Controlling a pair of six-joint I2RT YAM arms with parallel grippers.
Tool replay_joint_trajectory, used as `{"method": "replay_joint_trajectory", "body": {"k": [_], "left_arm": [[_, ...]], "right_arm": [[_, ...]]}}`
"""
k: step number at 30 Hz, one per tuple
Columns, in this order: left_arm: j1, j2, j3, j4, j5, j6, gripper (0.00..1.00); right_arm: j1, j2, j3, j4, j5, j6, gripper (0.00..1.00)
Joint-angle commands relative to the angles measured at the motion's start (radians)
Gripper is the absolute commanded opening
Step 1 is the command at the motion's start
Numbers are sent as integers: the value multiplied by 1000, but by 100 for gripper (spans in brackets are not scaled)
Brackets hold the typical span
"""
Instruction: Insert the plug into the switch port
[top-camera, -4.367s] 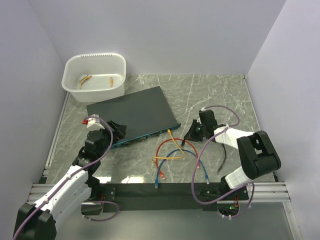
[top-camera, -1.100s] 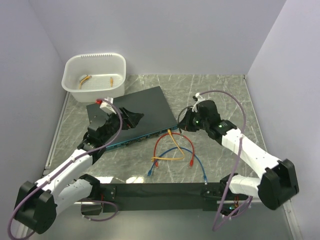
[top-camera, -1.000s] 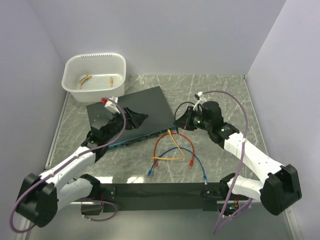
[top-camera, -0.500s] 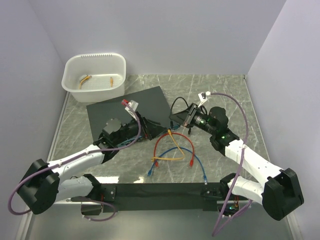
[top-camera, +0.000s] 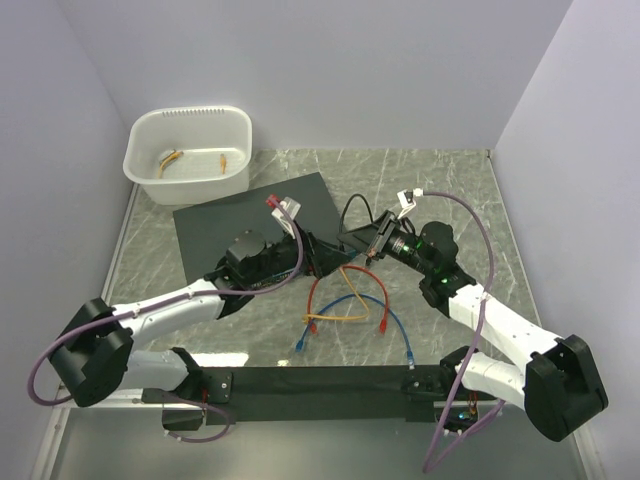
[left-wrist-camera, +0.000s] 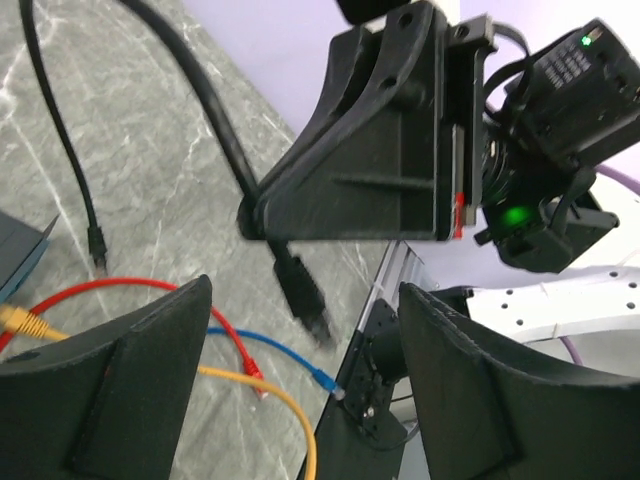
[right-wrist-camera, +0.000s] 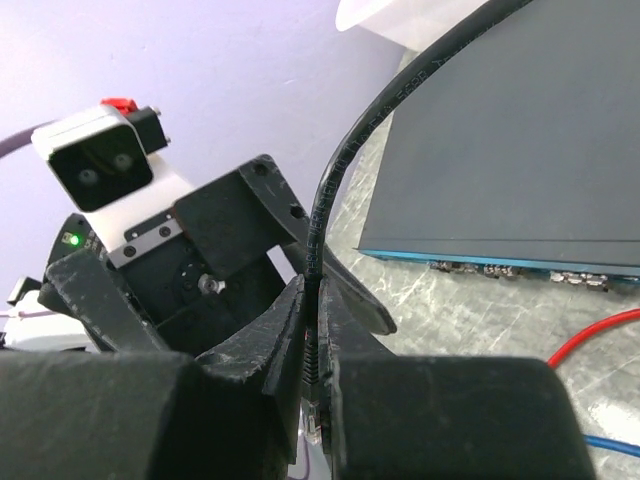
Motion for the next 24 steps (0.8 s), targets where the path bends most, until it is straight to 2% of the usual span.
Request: {"method": "replay_joint_trajectory", "body": {"k": [1, 3, 6, 8, 9, 10, 11, 12, 14, 16, 17, 20, 21, 24], "left_arm": [[-14, 26, 64, 9, -14, 32, 77], [-17, 55, 77, 9, -4, 31, 70], [-23, 91, 111, 12, 26, 26, 52], [-25, 113, 119, 16, 36, 25, 45], [-26, 118, 127, 15, 44, 25, 35], [-28, 121, 130, 10, 55, 26, 31], [-28, 119, 133, -8, 61, 34, 26], [-28, 113, 140, -30, 62, 41, 15], [-28, 84, 148, -86, 49, 87, 4], [-28, 53, 162, -218, 6, 145, 0], [-28, 26, 168, -275, -11, 168, 0], [-28, -2, 215, -499, -87, 268, 0], [-28, -4, 241, -546, -102, 290, 0], [-28, 9, 281, -744, -122, 360, 0]], "right_arm": [[0, -8, -4, 85, -18, 18, 0], [-2, -14, -6, 85, -23, 17, 0], [-2, -27, 0, 65, -21, 3, 0], [-2, -34, 5, 59, -21, -6, 0], [-2, -39, 8, 49, -21, -9, 0], [-2, -41, 10, 43, -23, -12, 0], [-2, -44, 13, 39, -21, -22, 0], [-5, -48, 19, 19, -24, -28, 0], [-10, -65, 25, -12, -18, -61, 0], [-17, -83, 60, -116, 0, -150, 0], [-20, -93, 110, -247, 20, -196, 10], [-20, -136, 233, -475, 173, -365, 31], [-19, -149, 261, -571, 210, -400, 44], [-19, -209, 339, -618, 238, -473, 56]]}}
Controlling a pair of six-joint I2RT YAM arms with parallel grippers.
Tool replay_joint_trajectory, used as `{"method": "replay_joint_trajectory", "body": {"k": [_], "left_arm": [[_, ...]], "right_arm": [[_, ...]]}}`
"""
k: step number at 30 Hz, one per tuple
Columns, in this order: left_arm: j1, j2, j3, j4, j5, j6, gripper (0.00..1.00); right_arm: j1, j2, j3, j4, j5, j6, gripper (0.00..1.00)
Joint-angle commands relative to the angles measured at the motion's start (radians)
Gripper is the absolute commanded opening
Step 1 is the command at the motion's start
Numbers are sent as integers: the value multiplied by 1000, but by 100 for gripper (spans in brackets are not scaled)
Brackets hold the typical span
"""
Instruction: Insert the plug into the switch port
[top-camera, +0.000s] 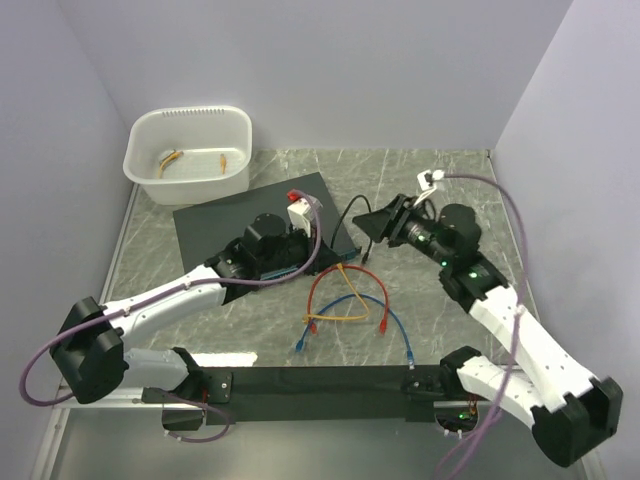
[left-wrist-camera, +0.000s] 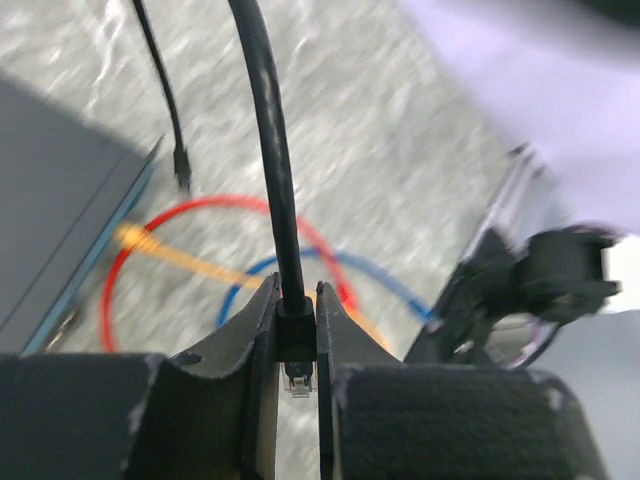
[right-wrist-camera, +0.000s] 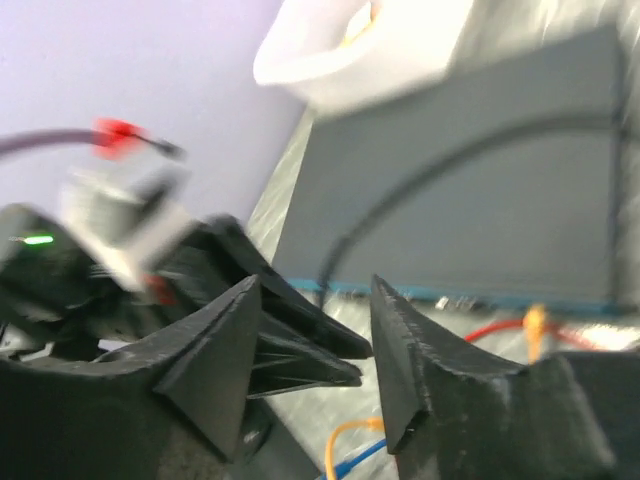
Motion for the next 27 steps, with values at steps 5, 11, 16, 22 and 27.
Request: {"method": "replay_joint_trajectory", "body": {"k": [5, 11, 16, 22, 27], "left_arm": [[-17, 23, 133, -400, -8, 217, 0], [-103, 47, 231, -577, 26, 283, 0], [-132, -52, 207, -610, 84, 300, 0], [-132, -200, 141, -645, 26, 303, 0], [-133, -256, 139, -720, -52, 320, 0]], "right_arm": [[-3, -21, 218, -98, -55, -221, 64], [-1, 305, 416, -188, -355, -284, 64], [-7, 476, 393, -124, -527, -188, 61], [14, 508, 313, -71, -710, -154, 61], [78, 487, 237, -15, -774, -62, 60]]}}
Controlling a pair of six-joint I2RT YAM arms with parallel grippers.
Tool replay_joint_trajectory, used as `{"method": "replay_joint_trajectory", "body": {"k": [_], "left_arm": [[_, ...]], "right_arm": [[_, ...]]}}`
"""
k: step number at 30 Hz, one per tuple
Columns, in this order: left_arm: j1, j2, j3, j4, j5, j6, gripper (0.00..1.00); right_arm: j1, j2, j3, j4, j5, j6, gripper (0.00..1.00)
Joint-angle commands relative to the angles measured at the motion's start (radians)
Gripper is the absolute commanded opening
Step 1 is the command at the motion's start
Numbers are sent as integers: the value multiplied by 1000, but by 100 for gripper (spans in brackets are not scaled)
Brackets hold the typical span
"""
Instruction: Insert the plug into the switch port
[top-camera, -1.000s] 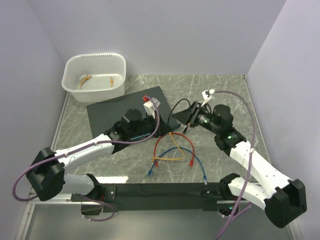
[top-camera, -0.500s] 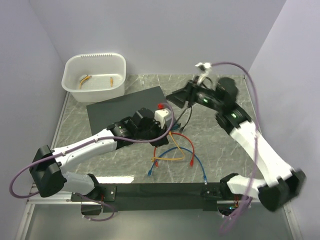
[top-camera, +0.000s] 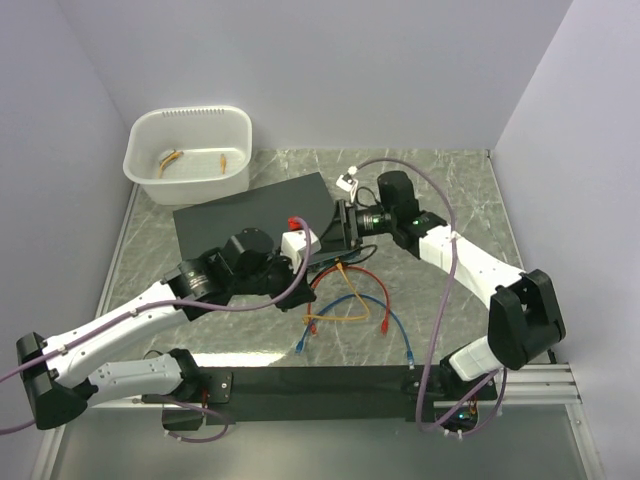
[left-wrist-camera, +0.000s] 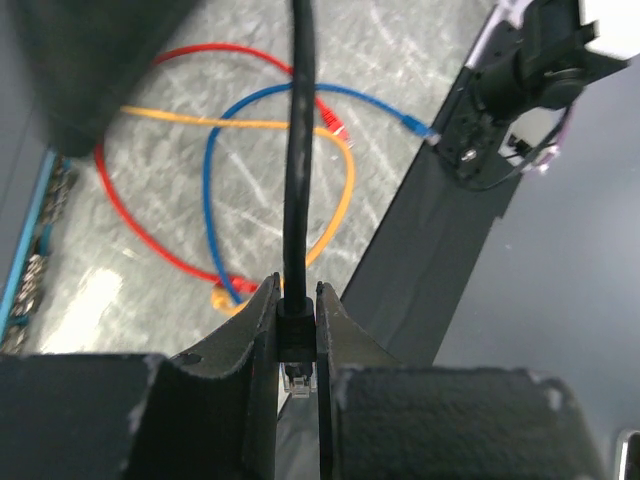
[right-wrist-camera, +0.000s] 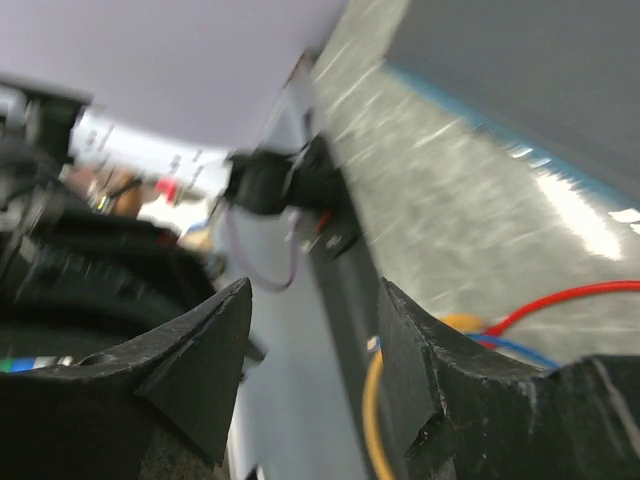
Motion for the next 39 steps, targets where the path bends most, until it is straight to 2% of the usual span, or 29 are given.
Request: {"method": "replay_joint_trajectory", "body": {"k": [1, 6, 8, 14, 20, 27, 34, 37, 39], "left_arm": [[-3, -33, -10, -60, -68, 36, 0], [-1, -65, -19, -70, -83, 34, 0], [-1, -63, -18, -74, -82, 33, 0], [-1, -31, -12, -103, -73, 20, 0], [-1, -19, -18, -119, -85, 13, 0], [-3, -11, -9, -139, -94, 11, 0], [-1, 19, 0, -149, -97, 7, 0], [-1, 27, 8, -156, -94, 7, 0], [-3, 23, 13, -157, -100, 5, 0]], "right_arm": [[72, -64, -50, 102, -111, 106, 60], [135, -87, -143, 297, -137, 230, 60], [150, -90, -155, 322, -145, 256, 59], [178, -79, -133, 187, -133, 151, 52], [194, -86, -173, 213, -157, 161, 48], [230, -98, -175, 129, -137, 102, 46], [274, -98, -202, 141, -130, 92, 43], [283, -95, -204, 130, -120, 82, 38], [285, -86, -207, 143, -119, 88, 29]]}}
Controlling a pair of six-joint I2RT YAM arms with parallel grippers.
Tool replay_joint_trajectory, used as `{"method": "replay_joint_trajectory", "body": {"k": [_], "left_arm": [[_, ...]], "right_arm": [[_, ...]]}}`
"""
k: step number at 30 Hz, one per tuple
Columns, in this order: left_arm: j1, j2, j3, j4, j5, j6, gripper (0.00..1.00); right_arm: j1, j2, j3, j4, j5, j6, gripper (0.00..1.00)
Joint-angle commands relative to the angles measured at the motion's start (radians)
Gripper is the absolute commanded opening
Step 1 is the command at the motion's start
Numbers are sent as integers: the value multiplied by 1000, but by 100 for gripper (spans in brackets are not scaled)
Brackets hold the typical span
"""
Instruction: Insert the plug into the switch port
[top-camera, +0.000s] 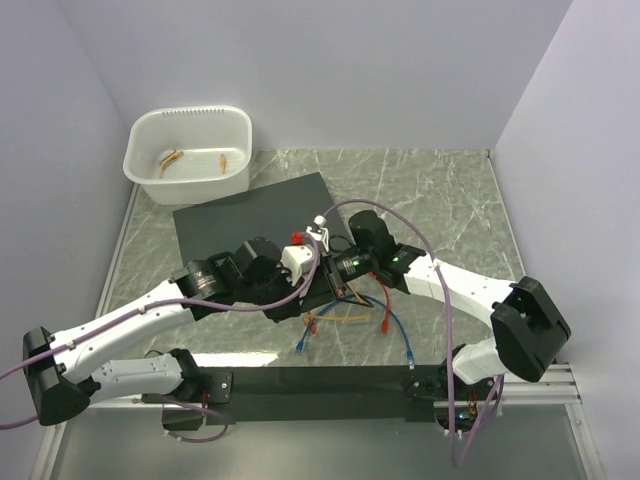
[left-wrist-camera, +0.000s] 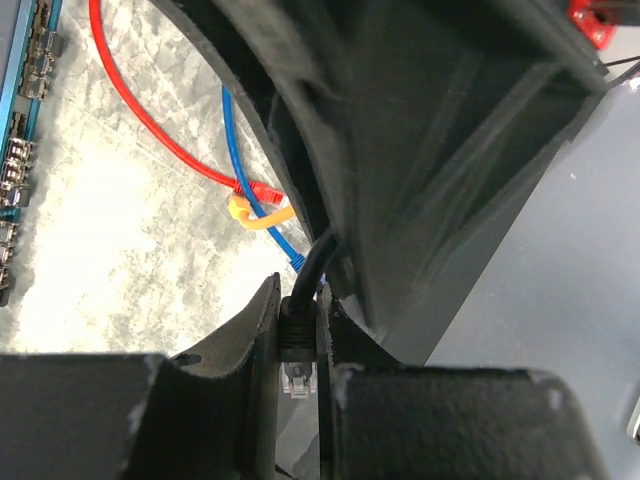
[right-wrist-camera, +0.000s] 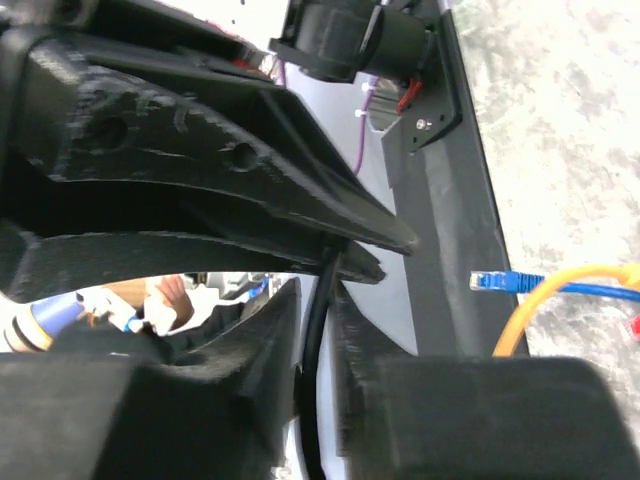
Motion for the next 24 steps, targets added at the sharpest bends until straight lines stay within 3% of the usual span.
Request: {"method": "replay_joint_trajectory", "body": {"k": [1, 4, 5, 8, 11, 14, 20, 22, 24], "left_arm": [[4, -6, 37, 32, -37, -11, 0], [5, -26, 40, 31, -64, -22, 13], [5, -34, 43, 31, -104, -26, 31], [5, -81, 34, 50, -178, -60, 54], [5, -146, 14, 104, -225, -92, 72], [7, -216, -14, 190, -339, -141, 82], [92, -247, -61, 371, -413, -314, 83], [157, -189, -66, 417, -371, -468, 83], [255, -146, -92, 489, -208, -631, 78]], "right_arm": [[21, -19, -9, 20, -26, -8, 22], [21, -18, -23, 32, -9, -5, 9], [19, -19, -26, 24, -1, -8, 0], [13, -39, -46, -5, 55, -32, 0], [-18, -76, -83, 12, 108, -17, 0], [-80, -146, -129, 55, 146, 18, 0], [-191, -301, -179, 45, 281, 46, 0], [-206, -341, -176, 20, 348, 40, 0], [-206, -384, -181, 41, 405, 54, 0]]}}
